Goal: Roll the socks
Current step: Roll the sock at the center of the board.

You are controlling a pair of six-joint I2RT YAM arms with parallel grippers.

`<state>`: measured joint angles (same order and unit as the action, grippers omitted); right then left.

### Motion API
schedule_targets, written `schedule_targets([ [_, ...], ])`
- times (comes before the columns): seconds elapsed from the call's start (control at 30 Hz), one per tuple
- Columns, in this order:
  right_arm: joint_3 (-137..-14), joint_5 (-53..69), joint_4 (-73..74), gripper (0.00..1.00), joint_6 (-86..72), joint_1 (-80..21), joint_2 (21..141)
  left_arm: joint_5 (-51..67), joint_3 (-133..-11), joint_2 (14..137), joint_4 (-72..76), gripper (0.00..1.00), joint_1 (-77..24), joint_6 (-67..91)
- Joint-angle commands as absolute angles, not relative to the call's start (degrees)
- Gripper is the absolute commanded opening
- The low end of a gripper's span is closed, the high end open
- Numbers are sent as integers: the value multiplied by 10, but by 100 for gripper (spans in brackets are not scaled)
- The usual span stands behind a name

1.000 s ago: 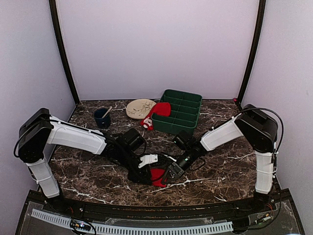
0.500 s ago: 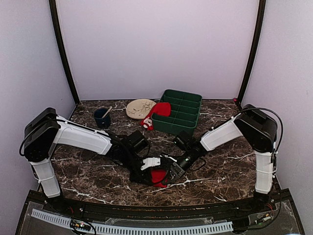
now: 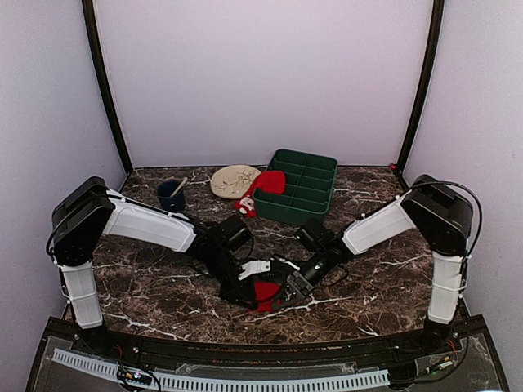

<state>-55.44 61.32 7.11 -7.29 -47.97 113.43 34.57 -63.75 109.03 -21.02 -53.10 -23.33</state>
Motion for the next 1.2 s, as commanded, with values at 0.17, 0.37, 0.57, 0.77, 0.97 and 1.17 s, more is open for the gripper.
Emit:
schedule_targets([
  [0.17,-497,513,39,100,-89,-473,1097,414,-691,1129,-283,20,-506,-231],
  [0.37,-464,444,30,100,-99,-473,1065,417,-697,1142,-294,19,-500,-231],
  [0.57,-421,332,12,100,-115,-472,1021,442,-694,1137,-293,19,-473,-229],
  [0.77,-400,250,6,100,-128,-472,992,456,-691,1138,-287,19,-465,-225],
  [0.97,-388,270,-19,100,-127,-473,983,462,-702,1140,-292,20,-465,-225],
  [1.17,-391,302,-24,100,-114,-478,994,464,-707,1136,-278,29,-465,-208],
])
